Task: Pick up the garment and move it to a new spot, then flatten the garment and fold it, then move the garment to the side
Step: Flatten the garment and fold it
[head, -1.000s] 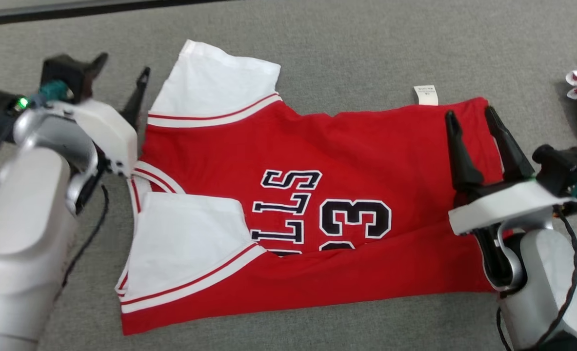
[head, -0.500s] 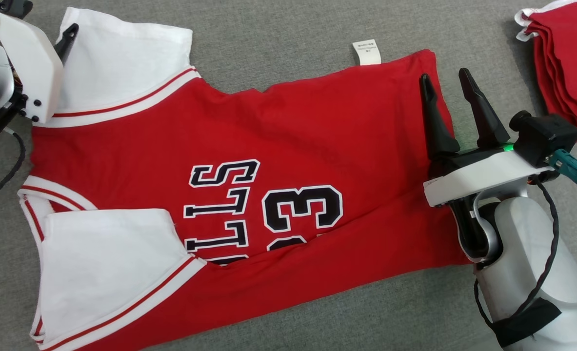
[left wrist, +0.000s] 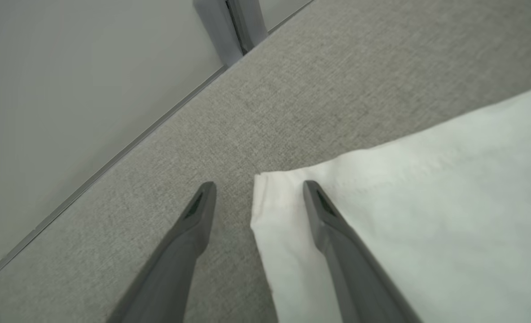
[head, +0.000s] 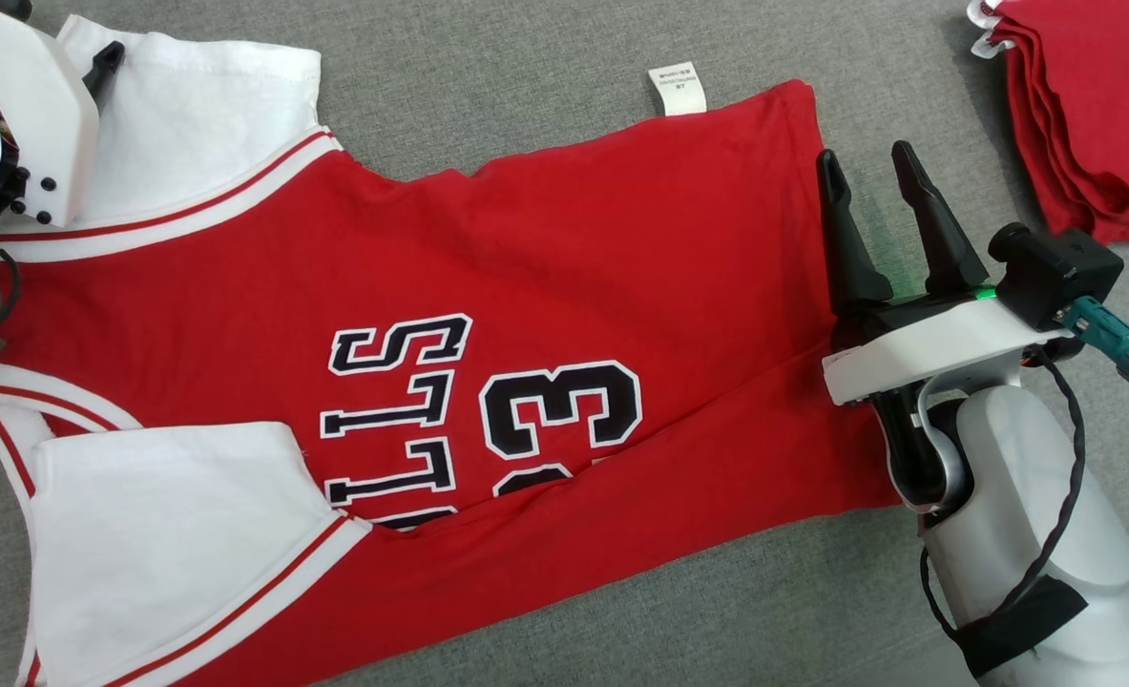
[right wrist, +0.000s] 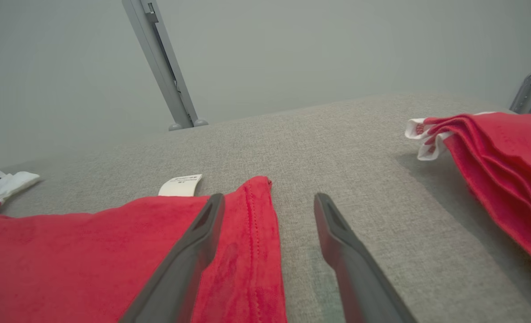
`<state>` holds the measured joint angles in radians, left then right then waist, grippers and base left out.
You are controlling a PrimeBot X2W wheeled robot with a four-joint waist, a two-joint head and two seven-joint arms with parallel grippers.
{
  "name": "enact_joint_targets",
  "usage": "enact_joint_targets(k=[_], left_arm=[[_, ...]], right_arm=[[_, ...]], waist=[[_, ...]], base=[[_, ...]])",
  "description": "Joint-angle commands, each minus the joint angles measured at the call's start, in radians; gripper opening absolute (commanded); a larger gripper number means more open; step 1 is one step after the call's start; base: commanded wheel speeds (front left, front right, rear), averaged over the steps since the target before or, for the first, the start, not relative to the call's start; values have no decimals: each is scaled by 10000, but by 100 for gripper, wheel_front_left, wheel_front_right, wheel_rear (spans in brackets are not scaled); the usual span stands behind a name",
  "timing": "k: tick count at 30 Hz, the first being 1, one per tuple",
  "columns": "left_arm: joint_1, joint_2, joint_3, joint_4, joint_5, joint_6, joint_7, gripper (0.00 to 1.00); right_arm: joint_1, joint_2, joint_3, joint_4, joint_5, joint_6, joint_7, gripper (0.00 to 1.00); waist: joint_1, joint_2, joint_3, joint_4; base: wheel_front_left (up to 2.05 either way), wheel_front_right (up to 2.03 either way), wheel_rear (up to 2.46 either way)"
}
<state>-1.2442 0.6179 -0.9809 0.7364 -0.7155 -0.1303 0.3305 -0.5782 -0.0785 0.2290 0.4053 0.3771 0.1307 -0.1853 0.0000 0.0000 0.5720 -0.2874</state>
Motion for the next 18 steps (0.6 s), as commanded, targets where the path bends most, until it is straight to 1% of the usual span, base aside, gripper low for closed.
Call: enact_joint_targets(k=[1,2,3,4,10,14,18], left_arm=[[31,17,-256,123,-166,-6,231,100],[65,11,-425,115,-290,-6,322,49],[59,20,-605,55,-407,-8,377,20],[2,43,-732,15,-520,-10,358,0],[-333,33,-1179,-130,-1033,1,-366,0],[-430,-108,-1242,-101,-1207,1,-1391,0],[-197,-288,-1260,-202,-1398,1,-2421,0]], right_arm=[[-108,-43,-41,41,31,1,-88,100],[-122,-67,-58,67,33,1,-100,100],[-145,-94,-81,85,34,1,-103,100],[-171,-114,-108,101,38,1,-91,100],[-250,-216,-428,194,74,1,-30,100],[-288,-374,-565,202,123,1,-51,100],[-395,-698,-554,234,284,1,198,100]], waist=[[0,0,-2,4],[0,0,-1,13],[0,0,2,27],[0,0,6,48],[0,0,-46,376],[0,0,-222,723],[0,0,-498,1165]], base=[[0,0,0],[0,0,0],[0,0,0],[0,0,0],[0,0,0],[0,0,0],[0,0,0]])
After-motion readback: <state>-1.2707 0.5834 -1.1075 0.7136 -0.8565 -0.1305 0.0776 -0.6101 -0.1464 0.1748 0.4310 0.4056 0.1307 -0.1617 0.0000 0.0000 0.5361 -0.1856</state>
